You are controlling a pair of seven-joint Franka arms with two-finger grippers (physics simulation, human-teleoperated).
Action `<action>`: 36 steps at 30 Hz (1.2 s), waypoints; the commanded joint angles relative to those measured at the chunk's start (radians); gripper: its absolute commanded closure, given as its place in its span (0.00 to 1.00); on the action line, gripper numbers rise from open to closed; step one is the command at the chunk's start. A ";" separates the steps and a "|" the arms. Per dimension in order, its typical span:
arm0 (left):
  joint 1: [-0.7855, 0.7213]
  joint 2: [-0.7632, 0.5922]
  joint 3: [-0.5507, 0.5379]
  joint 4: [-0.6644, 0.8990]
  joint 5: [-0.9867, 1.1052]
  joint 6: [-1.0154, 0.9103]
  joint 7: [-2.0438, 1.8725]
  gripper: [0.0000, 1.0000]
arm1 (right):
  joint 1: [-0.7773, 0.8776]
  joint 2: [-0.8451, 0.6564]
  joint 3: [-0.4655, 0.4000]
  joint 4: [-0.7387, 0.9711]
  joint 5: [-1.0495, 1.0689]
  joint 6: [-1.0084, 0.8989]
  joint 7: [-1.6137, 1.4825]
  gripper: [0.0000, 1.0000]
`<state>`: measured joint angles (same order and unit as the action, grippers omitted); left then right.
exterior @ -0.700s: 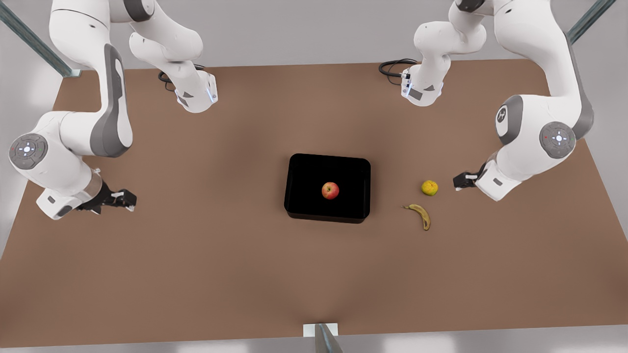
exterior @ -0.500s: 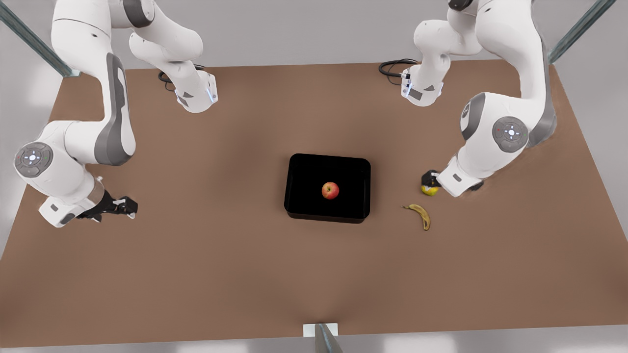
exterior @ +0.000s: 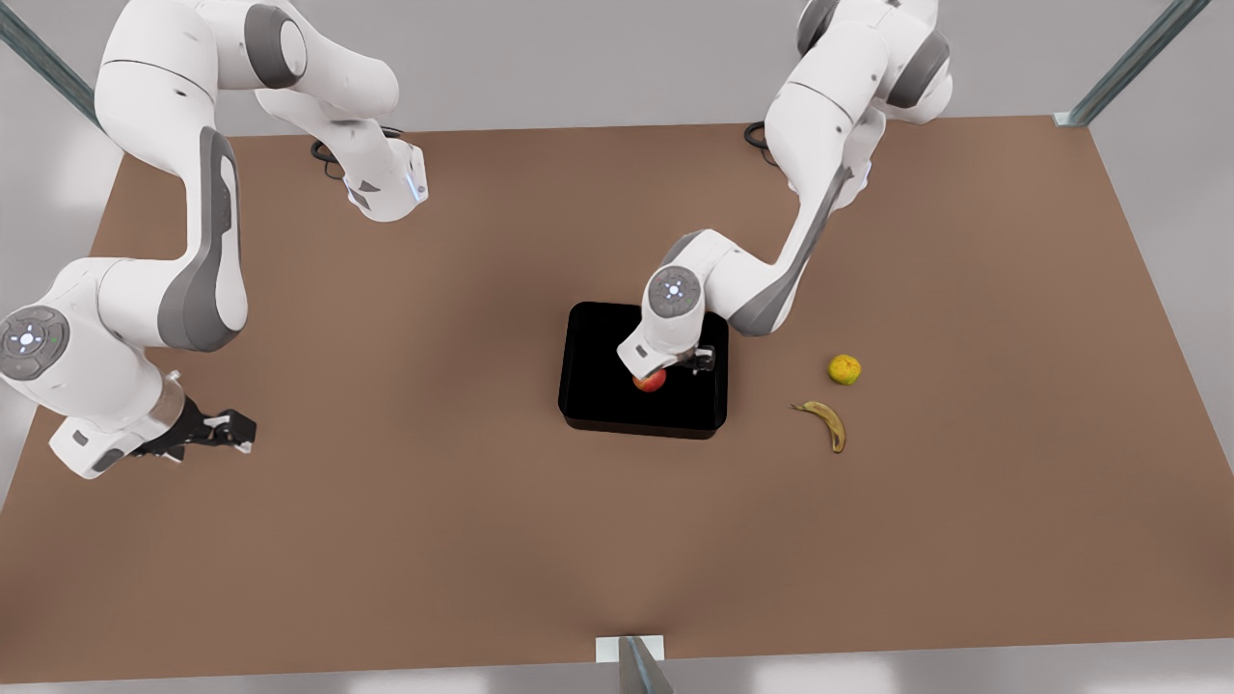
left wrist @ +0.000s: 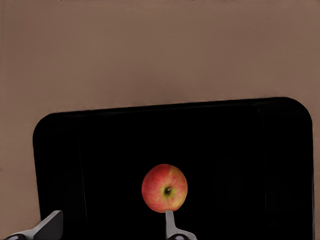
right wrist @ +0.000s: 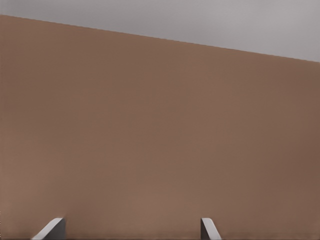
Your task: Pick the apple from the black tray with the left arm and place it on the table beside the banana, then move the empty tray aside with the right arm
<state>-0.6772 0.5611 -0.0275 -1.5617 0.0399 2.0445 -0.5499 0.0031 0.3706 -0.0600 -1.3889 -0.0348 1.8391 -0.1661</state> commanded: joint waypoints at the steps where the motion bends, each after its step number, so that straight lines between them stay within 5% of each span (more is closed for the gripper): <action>1: -0.019 0.025 0.000 0.000 0.015 0.169 -0.469 0.00 | 0.000 -0.001 0.000 0.001 0.004 -0.031 -0.021 0.00; 36: -0.091 0.145 0.006 -0.170 0.222 0.376 -0.518 0.00 | 0.003 0.002 0.002 0.001 0.001 -0.031 -0.019 0.00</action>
<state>-0.7699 0.7075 -0.0225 -1.7282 0.2455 2.3998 -0.9872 0.0061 0.3740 -0.0581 -1.3888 -0.0340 1.8091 -0.1826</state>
